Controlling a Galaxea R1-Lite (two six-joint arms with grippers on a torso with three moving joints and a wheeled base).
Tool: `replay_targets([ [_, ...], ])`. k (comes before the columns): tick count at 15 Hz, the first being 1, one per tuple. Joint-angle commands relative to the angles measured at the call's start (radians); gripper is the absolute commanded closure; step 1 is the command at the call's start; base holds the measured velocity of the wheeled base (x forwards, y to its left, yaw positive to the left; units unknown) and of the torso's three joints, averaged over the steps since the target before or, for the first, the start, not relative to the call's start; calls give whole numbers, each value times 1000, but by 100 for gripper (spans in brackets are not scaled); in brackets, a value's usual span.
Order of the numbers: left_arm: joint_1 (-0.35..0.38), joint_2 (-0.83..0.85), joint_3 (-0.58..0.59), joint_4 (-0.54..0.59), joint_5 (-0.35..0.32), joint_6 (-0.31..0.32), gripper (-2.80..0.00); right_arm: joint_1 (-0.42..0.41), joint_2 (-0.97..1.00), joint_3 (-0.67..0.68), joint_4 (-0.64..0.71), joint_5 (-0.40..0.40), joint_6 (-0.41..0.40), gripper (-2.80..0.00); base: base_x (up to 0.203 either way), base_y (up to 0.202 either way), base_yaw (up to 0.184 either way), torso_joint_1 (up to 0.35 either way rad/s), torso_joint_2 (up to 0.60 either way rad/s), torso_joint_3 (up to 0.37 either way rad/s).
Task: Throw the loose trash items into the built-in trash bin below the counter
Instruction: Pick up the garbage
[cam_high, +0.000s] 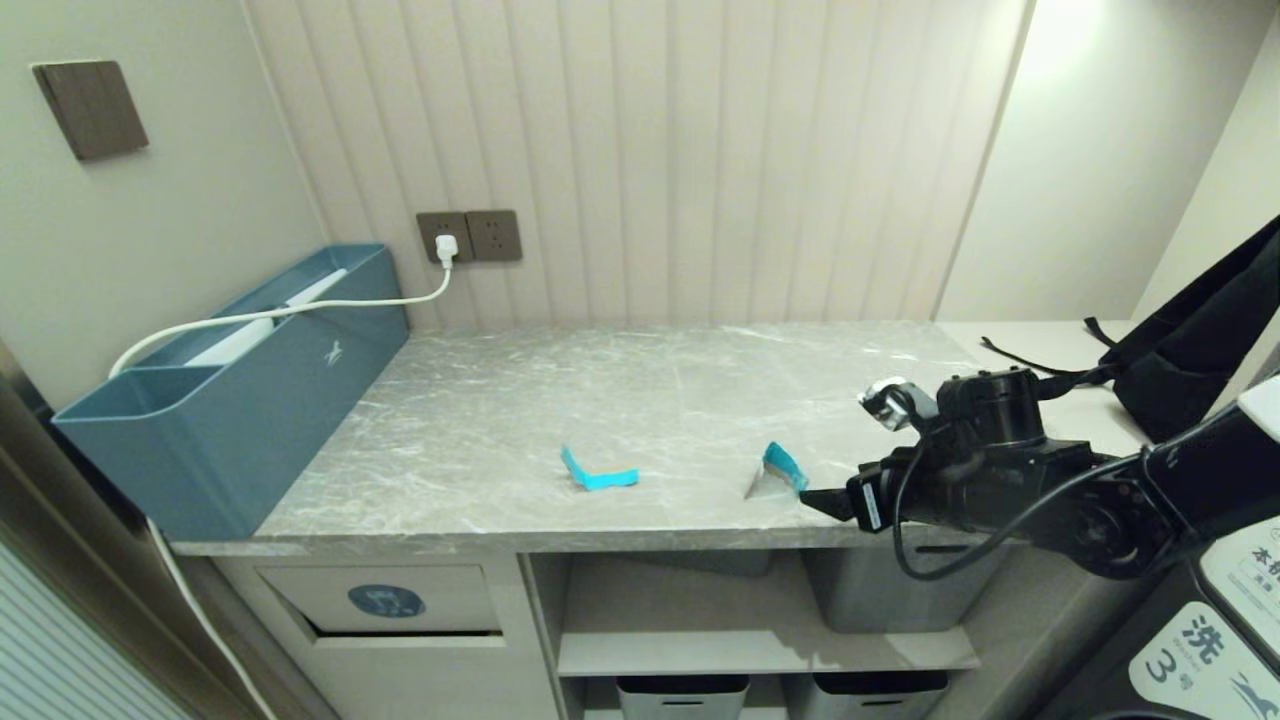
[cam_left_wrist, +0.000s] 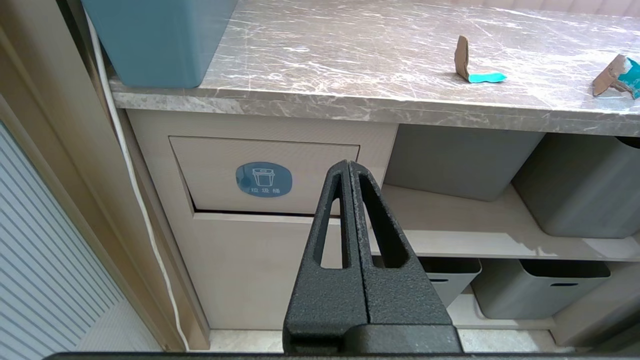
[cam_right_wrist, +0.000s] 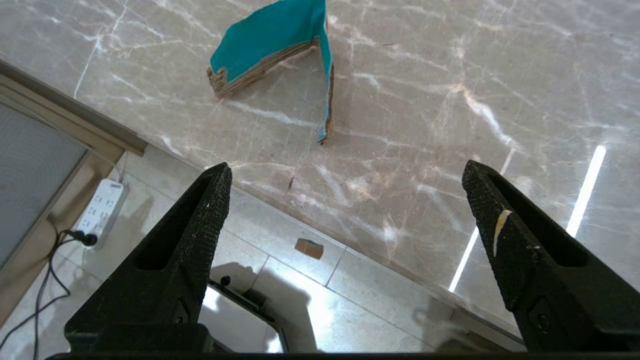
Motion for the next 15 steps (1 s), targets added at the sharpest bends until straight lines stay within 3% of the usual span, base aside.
replay_targets([
  [1,0,2,2,-2,0,-1,0,6,16,-12,-4,0,-1,-280,0,0,0,0,0,0],
  [5,0,0,2,-1,0,-1,0,38,47,-70,-5,-81,-2,-280,0,0,0,0,0,0],
  [15,0,2,2,-2,0,-1,0,56,96,-87,-5,-170,-8,-280,0,0,0,0,0,0],
])
